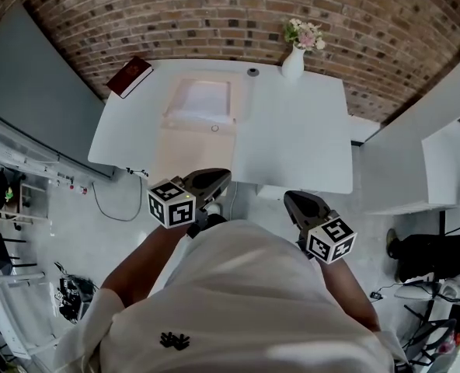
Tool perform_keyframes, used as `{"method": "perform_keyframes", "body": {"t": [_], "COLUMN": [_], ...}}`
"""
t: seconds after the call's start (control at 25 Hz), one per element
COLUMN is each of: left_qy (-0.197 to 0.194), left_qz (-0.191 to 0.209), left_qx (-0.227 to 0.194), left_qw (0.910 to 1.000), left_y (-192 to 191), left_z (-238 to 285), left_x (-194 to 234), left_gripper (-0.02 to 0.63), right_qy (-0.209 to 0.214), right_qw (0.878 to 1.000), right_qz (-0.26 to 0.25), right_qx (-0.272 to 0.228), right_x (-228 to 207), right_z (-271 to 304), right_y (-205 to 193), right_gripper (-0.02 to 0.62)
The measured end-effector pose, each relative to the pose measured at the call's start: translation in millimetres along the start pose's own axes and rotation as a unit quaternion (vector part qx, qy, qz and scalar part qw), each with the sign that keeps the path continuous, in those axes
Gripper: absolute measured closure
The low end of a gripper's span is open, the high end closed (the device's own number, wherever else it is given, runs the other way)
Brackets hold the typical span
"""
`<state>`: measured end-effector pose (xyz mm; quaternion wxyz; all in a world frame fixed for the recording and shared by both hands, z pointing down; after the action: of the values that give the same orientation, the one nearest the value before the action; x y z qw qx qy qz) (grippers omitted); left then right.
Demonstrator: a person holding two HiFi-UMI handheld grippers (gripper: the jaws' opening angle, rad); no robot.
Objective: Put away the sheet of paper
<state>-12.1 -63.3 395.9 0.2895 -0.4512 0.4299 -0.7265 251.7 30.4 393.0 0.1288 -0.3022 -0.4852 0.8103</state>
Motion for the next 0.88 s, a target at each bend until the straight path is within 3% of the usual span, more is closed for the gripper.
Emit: {"method": "perform_keyframes", "body": {"t": [0.88], "left_qy": [-0.015], "left_qz": [0.042], "left_qx": [0.029], "left_qw": [0.9986], "left_y": [-18], "left_z": [13], "left_x": [-14], "left_gripper": [0.581], "right_qy": [0.004], "right_qw": [1.0], "right_qz": [-0.002], "right_qx": [0.004], "right_x": [-1], "right_z": [-3], "right_y": [-10], "right_gripper": [0.568]}}
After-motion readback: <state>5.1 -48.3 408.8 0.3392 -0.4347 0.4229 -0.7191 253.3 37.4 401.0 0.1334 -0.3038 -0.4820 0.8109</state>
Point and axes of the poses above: the fingertips, and each gripper's own axes: z forward along the fingers, x to its left, y out of its top, the point moved 9 cm from there along -z, backward along the fingers, and after that the axes turned 6 degrees about z, right-handed, at the moved point
